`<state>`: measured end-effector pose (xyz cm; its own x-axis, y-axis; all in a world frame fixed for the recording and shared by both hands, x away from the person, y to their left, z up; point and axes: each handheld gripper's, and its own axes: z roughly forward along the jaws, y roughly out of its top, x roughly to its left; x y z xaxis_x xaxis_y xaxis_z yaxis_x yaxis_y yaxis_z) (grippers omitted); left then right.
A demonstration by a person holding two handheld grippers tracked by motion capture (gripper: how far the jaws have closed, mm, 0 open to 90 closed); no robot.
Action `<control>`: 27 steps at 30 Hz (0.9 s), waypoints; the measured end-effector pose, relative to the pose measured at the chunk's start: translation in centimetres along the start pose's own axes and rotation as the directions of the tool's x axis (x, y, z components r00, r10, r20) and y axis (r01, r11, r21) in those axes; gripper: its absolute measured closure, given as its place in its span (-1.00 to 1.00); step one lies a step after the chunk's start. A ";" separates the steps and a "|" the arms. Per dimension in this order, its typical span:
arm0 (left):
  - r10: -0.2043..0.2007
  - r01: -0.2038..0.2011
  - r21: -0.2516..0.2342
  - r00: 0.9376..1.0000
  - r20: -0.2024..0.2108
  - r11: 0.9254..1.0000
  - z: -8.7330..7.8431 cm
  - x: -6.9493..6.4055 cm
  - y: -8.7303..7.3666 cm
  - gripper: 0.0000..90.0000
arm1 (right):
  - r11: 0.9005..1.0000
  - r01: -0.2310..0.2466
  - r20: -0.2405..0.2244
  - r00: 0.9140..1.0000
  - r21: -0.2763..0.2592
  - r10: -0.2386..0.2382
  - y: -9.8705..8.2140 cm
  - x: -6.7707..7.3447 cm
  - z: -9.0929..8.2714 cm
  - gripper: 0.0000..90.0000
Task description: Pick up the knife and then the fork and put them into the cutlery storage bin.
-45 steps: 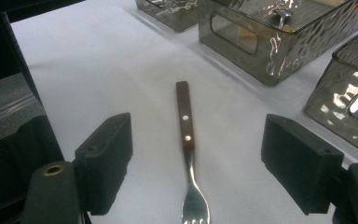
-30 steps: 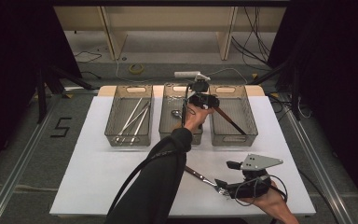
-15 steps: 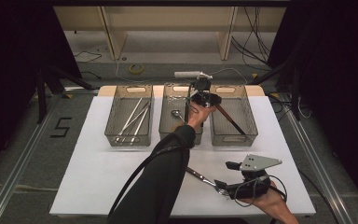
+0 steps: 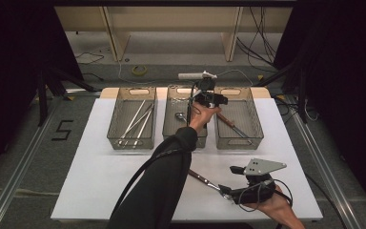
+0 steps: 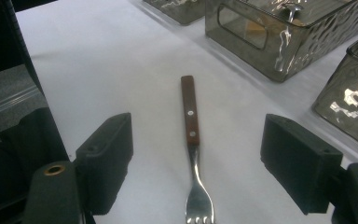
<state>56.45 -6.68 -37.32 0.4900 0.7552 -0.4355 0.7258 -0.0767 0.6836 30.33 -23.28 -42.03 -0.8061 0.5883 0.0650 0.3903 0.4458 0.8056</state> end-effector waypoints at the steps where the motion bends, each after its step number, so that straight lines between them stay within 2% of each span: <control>1: -0.004 0.004 -0.001 1.000 0.005 1.000 -0.3 0.0 0.0 0.14 | 1.000 0.000 0.002 1.000 0.001 0.000 0.0 0.0 0.0 -0.42; 6: 0.026 -0.026 -0.004 0.999 0.036 1.000 -2.1 0.0 0.0 -0.17 | 1.000 -0.002 0.008 1.000 0.004 0.002 0.0 0.0 0.1 -0.42; 10: 0.058 -0.059 0.001 0.996 0.063 0.998 -3.8 -0.1 -0.3 -0.26 | 1.000 -0.009 0.013 1.000 0.013 0.008 0.0 0.0 0.2 -0.42; 16: 0.124 -0.127 0.017 0.987 0.102 0.992 -6.6 -0.4 -1.6 -0.34 | 0.999 -0.016 0.024 1.000 0.037 0.015 0.2 -0.1 0.4 -0.42; 20: 0.156 -0.160 0.027 0.982 0.109 0.987 -8.5 -0.2 -2.7 -0.38 | 0.996 -0.027 0.034 0.999 0.087 0.024 0.4 -0.2 0.9 -0.42; 27: 0.188 -0.190 0.008 0.977 0.103 0.982 -12.2 1.3 -5.2 -0.42 | 0.988 -0.028 0.053 0.998 0.153 0.020 1.2 -0.3 1.8 -0.37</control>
<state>47.40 2.63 -34.26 0.6647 0.6564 -0.3568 0.6234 -0.2242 0.7491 31.88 -21.71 -42.11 -0.7734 0.6320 0.0495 0.4759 0.5273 0.7039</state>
